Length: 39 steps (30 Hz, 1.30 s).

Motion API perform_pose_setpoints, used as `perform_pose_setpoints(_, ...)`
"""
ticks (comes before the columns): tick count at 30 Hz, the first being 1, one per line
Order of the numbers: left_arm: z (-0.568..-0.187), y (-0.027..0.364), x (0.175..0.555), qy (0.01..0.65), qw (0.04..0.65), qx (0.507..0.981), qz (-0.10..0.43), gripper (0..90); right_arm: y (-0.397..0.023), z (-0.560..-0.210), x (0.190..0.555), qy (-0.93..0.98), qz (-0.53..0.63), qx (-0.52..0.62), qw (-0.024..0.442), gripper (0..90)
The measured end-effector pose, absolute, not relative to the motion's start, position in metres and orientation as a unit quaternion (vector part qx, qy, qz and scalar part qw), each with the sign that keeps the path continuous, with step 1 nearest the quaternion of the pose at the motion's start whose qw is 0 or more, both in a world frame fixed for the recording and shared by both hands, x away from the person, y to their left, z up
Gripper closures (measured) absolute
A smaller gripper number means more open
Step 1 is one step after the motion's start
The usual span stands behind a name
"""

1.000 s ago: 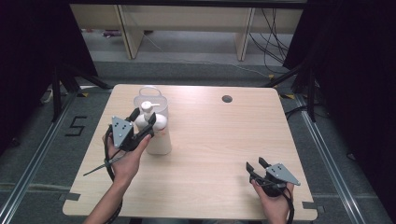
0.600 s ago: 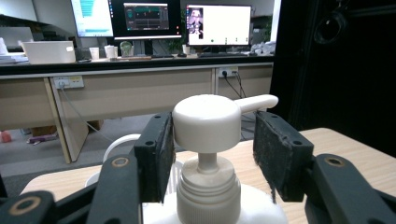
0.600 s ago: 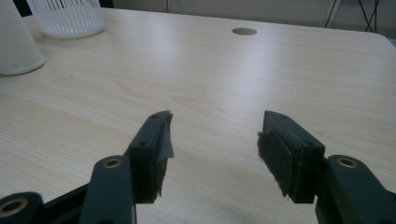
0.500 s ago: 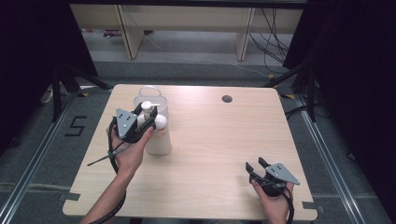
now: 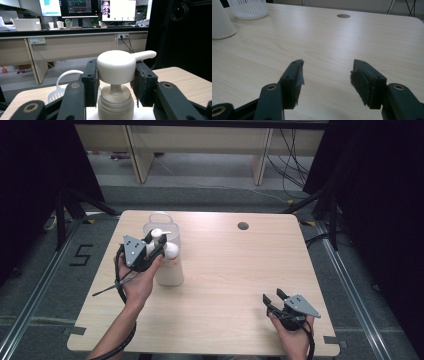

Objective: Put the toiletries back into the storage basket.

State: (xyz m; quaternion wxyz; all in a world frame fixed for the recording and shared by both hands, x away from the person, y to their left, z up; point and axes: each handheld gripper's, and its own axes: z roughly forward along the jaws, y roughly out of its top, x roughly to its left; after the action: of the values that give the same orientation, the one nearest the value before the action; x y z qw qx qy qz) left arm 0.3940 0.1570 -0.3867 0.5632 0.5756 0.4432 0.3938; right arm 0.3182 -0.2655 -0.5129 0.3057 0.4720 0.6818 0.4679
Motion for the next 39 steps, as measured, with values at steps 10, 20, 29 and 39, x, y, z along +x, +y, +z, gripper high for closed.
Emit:
perform_pose_setpoints(10, -0.383, 0.158, 0.389, 0.435, 0.574, 0.574, 0.39, 59.2, -0.266, -0.513, 0.319, 0.684, 0.467, 0.467, 0.311, 42.9)
perform_pose_setpoints(20, -0.371, 0.158, 0.386, 0.425, 0.58, 0.571, 0.396, 59.2, -0.266, -0.513, 0.319, 0.684, 0.467, 0.467, 0.31, 42.8)
perform_pose_setpoints(29, -0.365, 0.161, 0.388, 0.421, 0.581, 0.569, 0.401, 59.2, -0.264, -0.513, 0.317, 0.679, 0.47, 0.479, 0.299, 42.7)
perform_pose_setpoints(39, -0.356, 0.167, 0.39, 0.419, 0.583, 0.559, 0.414, 59.2, -0.265, -0.513, 0.319, 0.683, 0.468, 0.471, 0.304, 42.7)
